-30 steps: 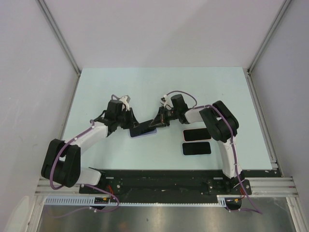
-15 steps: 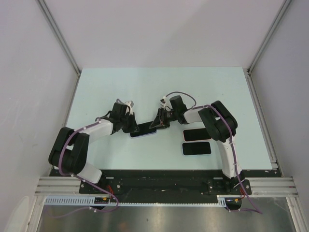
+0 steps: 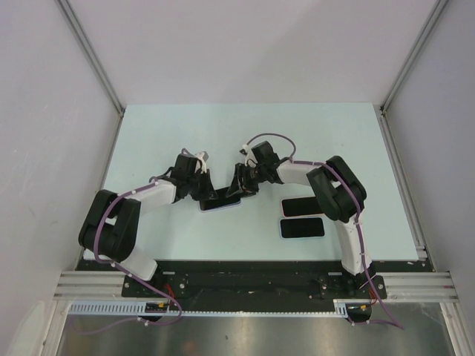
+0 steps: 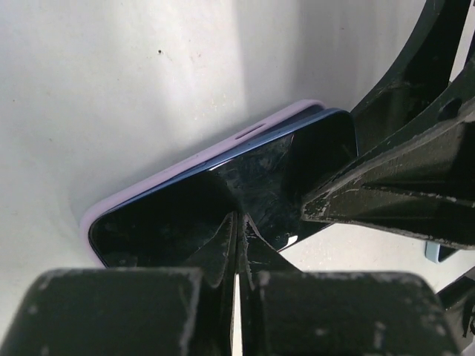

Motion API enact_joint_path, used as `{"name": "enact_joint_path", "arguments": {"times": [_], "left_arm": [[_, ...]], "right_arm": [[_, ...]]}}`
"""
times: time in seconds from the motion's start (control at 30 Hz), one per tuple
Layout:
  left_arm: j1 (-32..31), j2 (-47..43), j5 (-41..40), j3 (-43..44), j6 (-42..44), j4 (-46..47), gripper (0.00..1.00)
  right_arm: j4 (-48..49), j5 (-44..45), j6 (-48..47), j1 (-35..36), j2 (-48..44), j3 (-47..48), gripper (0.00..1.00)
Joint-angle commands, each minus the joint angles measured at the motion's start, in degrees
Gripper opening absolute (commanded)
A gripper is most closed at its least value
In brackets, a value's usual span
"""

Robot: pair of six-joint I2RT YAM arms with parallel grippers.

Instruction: Put the phone into the phone case

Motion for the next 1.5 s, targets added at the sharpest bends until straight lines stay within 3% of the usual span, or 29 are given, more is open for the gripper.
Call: {"name": "enact_joint_path", "arguments": {"times": [0.0, 0.33, 0.77, 1.23, 1.47], "left_arm": [[-0.75, 2.79, -1.88, -0.39, 0.85, -2.29, 0.01], [-0.93, 4.37, -2.76, -0.22, 1.2, -3.25, 0.0], [-1.11, 5.43, -4.07, -0.48, 1.55, -4.13, 0.0], [-1.19, 6.22, -5.39, -1.01, 1.99, -4.48, 0.0], [-1.28, 6.31, -5.92, -0.66, 2.16, -5.1, 0.0]], "right_arm": [[-20.53, 19.39, -11.83, 2.32, 3.65, 1.53, 0.48], [-38.13, 33.09, -18.08, 6.01, 8.48, 13.57, 0.57], [-48.15, 46.28, -19.75, 9.09, 8.84, 20.96, 0.63], [-46.5, 52.61, -21.42, 10.85, -0.82, 21.4, 0.65], [-37.27, 53.86, -20.72, 9.98, -12.24, 11.4, 0.65]]}}
